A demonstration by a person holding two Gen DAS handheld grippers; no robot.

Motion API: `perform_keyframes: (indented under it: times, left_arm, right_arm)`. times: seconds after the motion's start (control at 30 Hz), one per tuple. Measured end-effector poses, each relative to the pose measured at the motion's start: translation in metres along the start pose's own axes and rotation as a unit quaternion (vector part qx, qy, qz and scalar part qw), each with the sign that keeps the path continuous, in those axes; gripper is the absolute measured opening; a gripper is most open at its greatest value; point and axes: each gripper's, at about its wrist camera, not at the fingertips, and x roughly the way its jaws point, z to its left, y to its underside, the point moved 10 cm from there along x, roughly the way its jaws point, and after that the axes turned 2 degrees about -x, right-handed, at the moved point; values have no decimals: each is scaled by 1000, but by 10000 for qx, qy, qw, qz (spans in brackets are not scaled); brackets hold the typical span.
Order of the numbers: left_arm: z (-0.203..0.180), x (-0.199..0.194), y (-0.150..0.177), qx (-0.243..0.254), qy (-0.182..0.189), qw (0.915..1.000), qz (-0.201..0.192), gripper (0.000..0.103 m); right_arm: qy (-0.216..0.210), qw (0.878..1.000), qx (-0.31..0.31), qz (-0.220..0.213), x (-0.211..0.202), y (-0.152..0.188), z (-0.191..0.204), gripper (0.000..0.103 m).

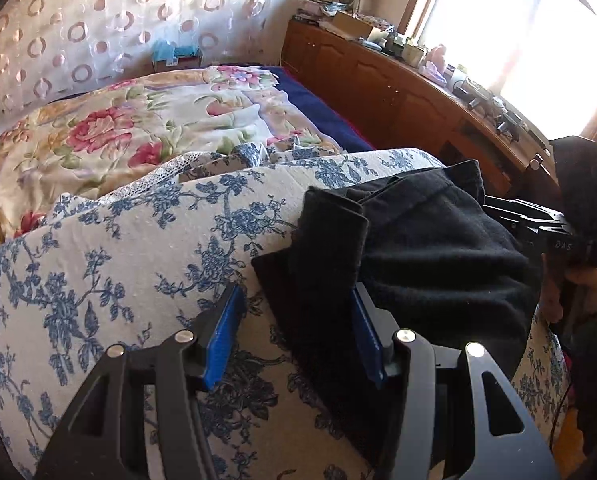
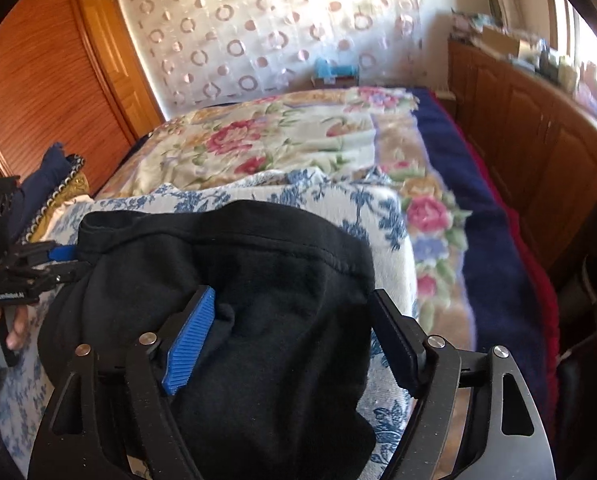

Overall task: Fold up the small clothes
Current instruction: 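Lift the folded black shirt with both grippers off the bed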

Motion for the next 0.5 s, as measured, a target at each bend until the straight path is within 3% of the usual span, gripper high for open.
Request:
perform_keyframes:
  times: [0.2,0.33,0.43,0.5]
  left_arm:
    - [-8,2,-2,-23,289,9996,3,49]
    - [-12,0,-3,-77,533,9985,24,26]
    - [-19,-10,-7,-101,745,9971,-110,13]
    - [-24,-19,-9,-27,778,9967,-228,11]
  right_arm:
    - [-280,9995,165,27,0,2,-1,81]
    - [-439,9989,166,57,0,3,4,72]
    - [-732,9969,235,137,1,5,11,54]
    - [-1072,9934,325,243,2,8,19,31]
